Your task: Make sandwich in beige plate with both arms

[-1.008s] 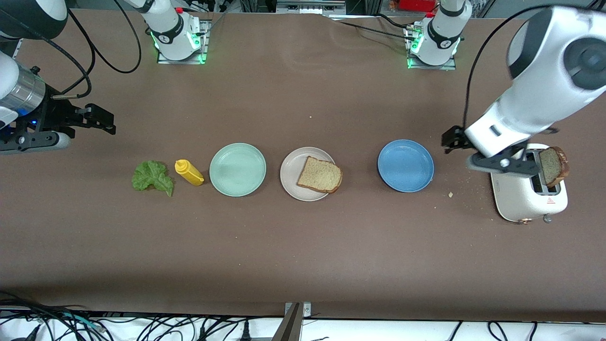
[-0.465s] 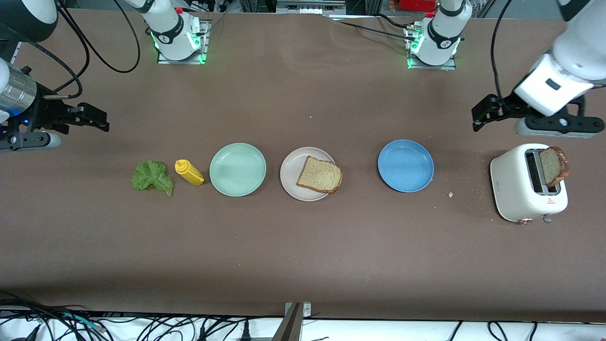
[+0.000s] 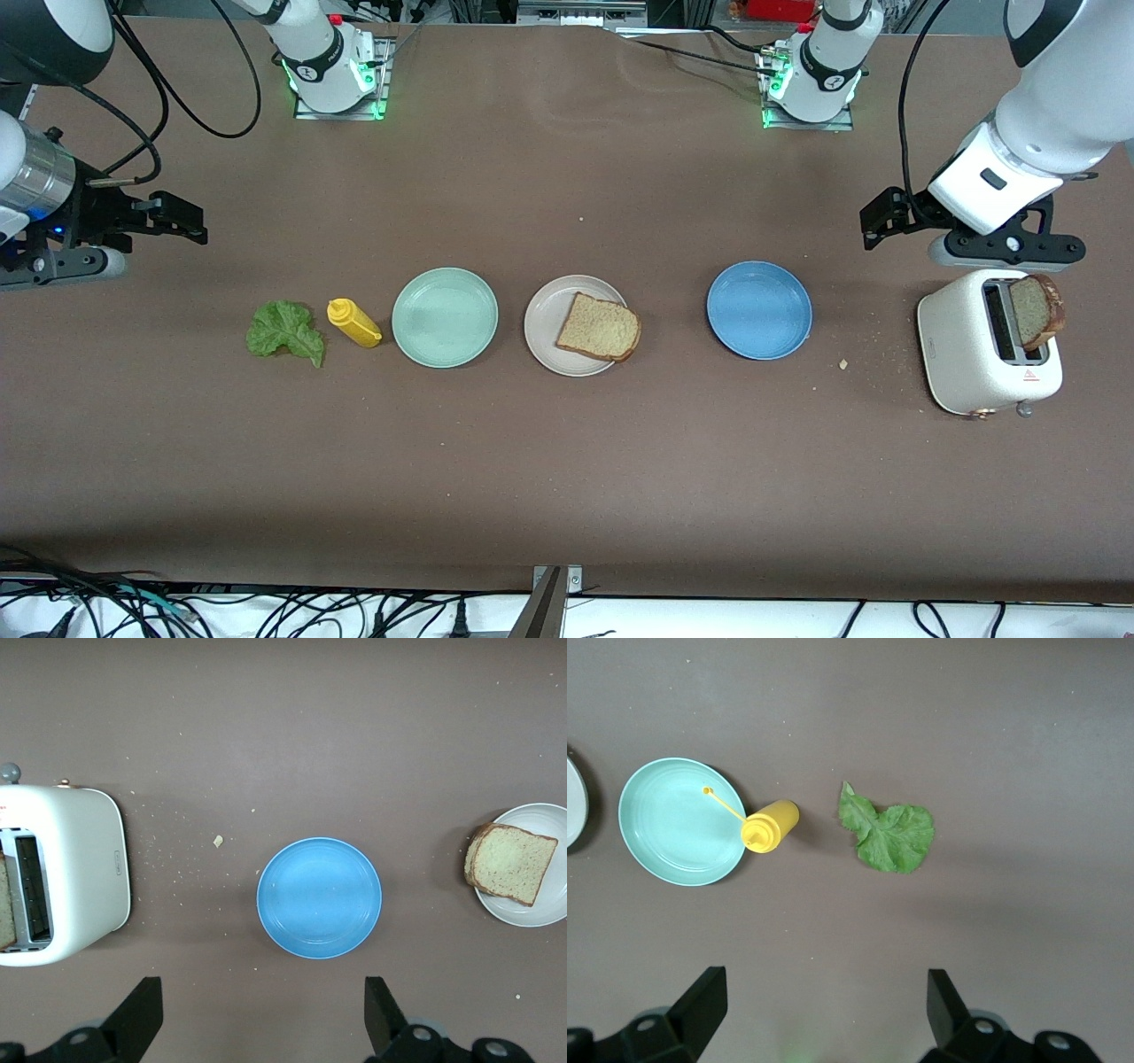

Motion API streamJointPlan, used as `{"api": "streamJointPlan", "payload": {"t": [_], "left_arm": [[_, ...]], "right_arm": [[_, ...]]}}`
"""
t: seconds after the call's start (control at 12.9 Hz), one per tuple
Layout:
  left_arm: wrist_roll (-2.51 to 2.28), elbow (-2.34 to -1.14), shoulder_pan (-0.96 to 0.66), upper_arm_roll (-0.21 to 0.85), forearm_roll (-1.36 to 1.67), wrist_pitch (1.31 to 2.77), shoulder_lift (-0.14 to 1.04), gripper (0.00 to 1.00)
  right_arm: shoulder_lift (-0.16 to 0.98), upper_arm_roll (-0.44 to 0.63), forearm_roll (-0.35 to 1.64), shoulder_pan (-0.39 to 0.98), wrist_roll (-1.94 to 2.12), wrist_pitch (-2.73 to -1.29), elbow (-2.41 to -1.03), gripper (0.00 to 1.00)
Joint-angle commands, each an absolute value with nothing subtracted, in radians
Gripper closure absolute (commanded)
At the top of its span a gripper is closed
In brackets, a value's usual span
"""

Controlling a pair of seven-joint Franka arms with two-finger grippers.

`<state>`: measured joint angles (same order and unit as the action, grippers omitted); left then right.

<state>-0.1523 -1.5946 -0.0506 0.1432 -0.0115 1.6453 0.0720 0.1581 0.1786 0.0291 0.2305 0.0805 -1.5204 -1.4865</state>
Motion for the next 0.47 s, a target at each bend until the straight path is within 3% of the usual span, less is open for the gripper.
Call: {"api": "streamJointPlan", "payload": {"t": [0.0, 0.39], "left_arm": [[-0.160, -1.548, -0.048, 0.144, -0.004, 1.640, 0.103, 0.00], [-0.163, -1.551, -0.038, 0.143, -0.002, 1.634, 0.104, 0.00]], "right_arm": [[0.164, 0.178, 0.014, 0.236, 0.091, -1.519, -1.480, 0.00], [0.213, 0.152, 0.052, 0.253, 0.263, -1.566, -1.485, 0.00]]}}
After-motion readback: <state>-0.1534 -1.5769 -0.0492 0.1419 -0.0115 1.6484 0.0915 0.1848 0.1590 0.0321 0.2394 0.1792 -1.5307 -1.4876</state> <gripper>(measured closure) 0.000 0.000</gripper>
